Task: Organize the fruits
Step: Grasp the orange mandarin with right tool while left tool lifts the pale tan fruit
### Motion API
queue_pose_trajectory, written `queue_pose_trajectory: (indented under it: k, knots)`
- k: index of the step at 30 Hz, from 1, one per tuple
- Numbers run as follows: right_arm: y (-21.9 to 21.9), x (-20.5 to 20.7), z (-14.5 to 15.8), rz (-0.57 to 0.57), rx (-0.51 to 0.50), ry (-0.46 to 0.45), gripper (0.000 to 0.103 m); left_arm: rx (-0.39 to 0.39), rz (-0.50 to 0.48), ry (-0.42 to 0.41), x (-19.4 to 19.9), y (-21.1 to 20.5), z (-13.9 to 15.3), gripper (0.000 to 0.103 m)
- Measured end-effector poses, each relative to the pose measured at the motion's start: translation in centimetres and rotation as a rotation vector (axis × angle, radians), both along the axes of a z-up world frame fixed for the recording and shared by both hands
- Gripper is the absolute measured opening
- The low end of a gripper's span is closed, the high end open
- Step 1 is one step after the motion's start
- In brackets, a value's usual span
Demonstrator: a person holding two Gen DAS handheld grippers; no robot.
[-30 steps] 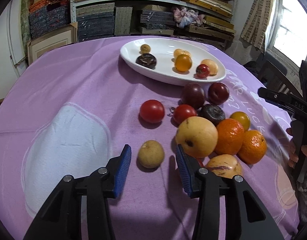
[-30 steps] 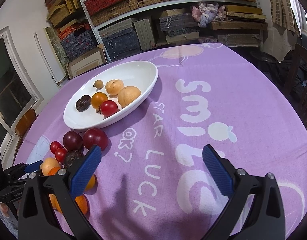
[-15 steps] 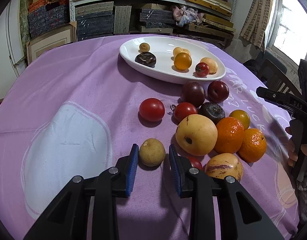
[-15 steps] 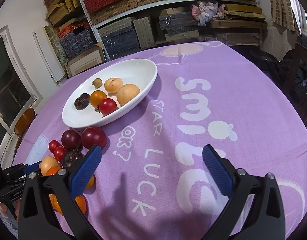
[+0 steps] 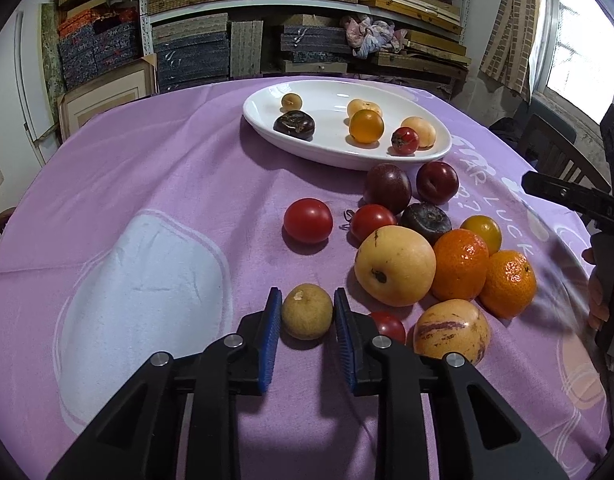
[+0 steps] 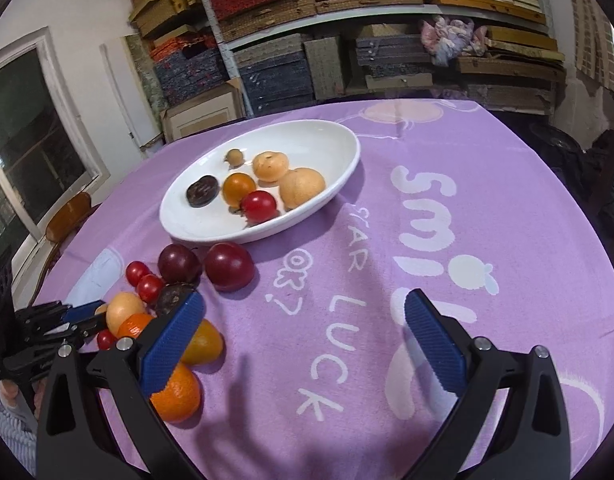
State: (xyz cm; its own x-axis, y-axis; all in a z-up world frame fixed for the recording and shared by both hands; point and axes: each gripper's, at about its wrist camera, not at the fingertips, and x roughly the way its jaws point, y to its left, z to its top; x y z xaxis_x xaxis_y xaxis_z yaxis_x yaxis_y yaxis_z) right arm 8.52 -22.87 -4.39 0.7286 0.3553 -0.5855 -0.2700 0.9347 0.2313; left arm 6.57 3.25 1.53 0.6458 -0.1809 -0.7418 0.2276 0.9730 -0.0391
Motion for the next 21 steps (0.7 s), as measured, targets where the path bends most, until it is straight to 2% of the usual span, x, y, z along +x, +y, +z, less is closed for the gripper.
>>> queue_pose_trajectory:
  k: [2,5,6,7,9,14,17,20,21]
  knots:
    - [1.4,-1.0,0.6,0.103,-0.052,-0.023,0.099,-0.017,0.02,-0.009,-0.2,0.7,0.3,0.027]
    - [4.1,-2.7,0.6,0.22,-0.192,-0.069,0.099,-0.039,0.047,-0.01,-0.2,1.6,0.5,0.027]
    - [4.9,-3.1,0.3,0.249,-0.219,-0.072,0.095,-0.046,0.053,-0.006,-0.1,1.8,0.5,0.027]
    - [5.5,-3.3,0.0,0.285,-0.229,-0.061,0.079,-0.049,0.057,-0.001,0.0,2.0,0.5,0.027]
    - [6.3,-3.6,-0.4,0.34,-0.213,-0.039,0.072,-0.051,0.059,0.002,0.0,2.1,0.5,0.027]
    - [6.9,-4.6,-0.5,0.43,-0.186,-0.035,0.072,-0.053,0.05,-0.004,-0.2,2.2,0.6,0.027]
    - [8.0,-5.7,-0.8,0.492,-0.226,-0.042,0.072,-0.055,0.05,-0.003,-0.2,2.1,0.6,0.027]
    - [8.8,-5.9,-1.5,0.504,-0.261,-0.027,0.072,-0.054,0.05,-0.003,-0.2,2.1,0.5,0.027]
    - [9.0,-5.8,-1.7,0.501,-0.271,-0.021,0.069,-0.053,0.048,-0.003,-0.2,2.1,0.5,0.027]
